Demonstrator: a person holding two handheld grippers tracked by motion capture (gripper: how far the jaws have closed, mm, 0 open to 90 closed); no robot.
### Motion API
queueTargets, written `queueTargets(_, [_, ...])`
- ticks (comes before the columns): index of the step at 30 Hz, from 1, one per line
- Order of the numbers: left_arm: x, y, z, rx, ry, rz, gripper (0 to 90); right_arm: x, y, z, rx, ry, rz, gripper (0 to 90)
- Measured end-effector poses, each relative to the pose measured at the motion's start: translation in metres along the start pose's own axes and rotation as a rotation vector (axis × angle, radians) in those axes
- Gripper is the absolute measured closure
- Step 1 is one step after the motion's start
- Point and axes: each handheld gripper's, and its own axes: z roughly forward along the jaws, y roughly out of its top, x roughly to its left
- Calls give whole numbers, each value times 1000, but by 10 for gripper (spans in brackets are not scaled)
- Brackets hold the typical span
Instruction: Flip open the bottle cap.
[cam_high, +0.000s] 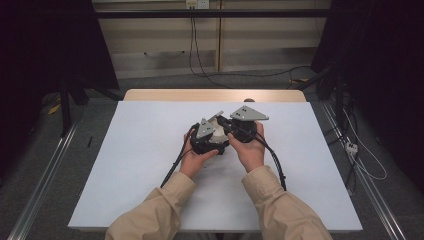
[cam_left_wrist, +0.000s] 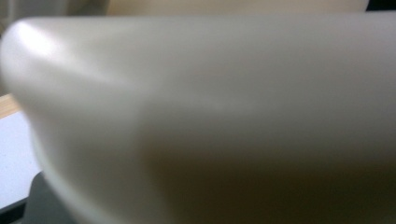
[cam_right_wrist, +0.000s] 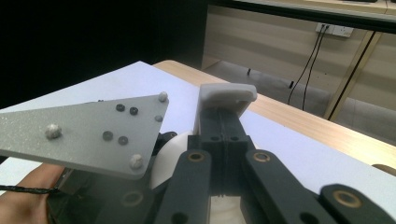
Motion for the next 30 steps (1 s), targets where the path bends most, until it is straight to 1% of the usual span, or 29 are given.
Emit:
queueTargets(9, [0, 0, 0, -1, 1, -4, 184, -1, 3, 4, -3, -1, -6, 900])
queueTargets(11, [1, 0, 0, 3, 7, 5, 183, -1, 4, 5, -6, -1, -6, 900])
queueTargets(12, [0, 0, 0, 2, 0, -1, 183, -1, 4, 6, -7, -1, -5, 900])
queueTargets(13, [0, 0, 0, 0, 1, -4, 183, -1, 4, 6, -5, -2, -8, 900])
queueTargets(15, [1, 0, 0, 6, 6, 14, 183, -1, 4, 8, -3, -3, -9, 900])
queueTargets(17, [0, 0, 0, 2, 6, 7, 183, -1, 4, 9, 0, -1, -7, 900])
queueTargets(24, [0, 1, 0, 8, 6, 20, 183, -2, 5, 12, 13, -3, -23, 900])
queueTargets(30, [0, 1, 0, 9, 6, 20, 183, -1, 5, 16, 21, 2, -29, 900])
